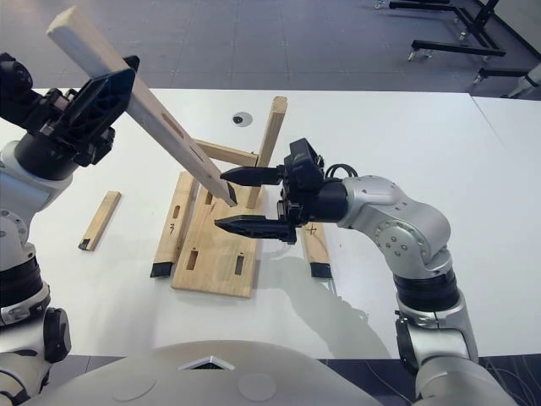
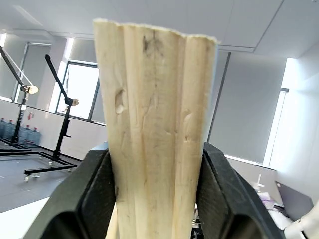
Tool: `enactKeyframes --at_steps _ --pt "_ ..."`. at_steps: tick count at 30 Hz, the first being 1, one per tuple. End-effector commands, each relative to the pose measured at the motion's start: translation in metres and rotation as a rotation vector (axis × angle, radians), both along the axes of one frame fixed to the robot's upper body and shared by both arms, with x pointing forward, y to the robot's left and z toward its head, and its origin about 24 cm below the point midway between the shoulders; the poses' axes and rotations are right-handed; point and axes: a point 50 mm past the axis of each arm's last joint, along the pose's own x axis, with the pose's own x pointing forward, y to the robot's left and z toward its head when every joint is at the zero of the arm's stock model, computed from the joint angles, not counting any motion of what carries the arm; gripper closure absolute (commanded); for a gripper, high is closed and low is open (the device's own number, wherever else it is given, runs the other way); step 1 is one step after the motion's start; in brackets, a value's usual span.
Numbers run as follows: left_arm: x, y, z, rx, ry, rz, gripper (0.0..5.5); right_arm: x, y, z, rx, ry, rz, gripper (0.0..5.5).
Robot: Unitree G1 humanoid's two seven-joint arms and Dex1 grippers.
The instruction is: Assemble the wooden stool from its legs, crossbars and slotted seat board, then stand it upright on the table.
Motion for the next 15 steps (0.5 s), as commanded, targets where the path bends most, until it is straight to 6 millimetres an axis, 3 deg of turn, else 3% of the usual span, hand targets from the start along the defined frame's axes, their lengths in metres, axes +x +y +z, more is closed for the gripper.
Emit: enactKeyframes --at_steps 1,3,10,15 --pt "0.012 0.021 -0.001 0.013 -0.028 0.073 3.46 -0.006 -0.008 -0.003 -0.033 0.025 0.033 0.40" --pt "0.016 0.030 -0.009 0.070 -0.060 0.143 3.46 -0.003 -0.010 0.000 -0.027 0.008 0.017 0.11" --pt "0.023 0.048 -0.047 0.228 -0.076 0.225 3.46 0.002 -0.017 0.010 -0.027 -0.014 -0.001 0.10" --pt "0.029 0.055 -0.061 0.168 -0.007 0.162 3.46 0.007 -0.017 0.021 0.049 -0.019 -0.034 0.10"
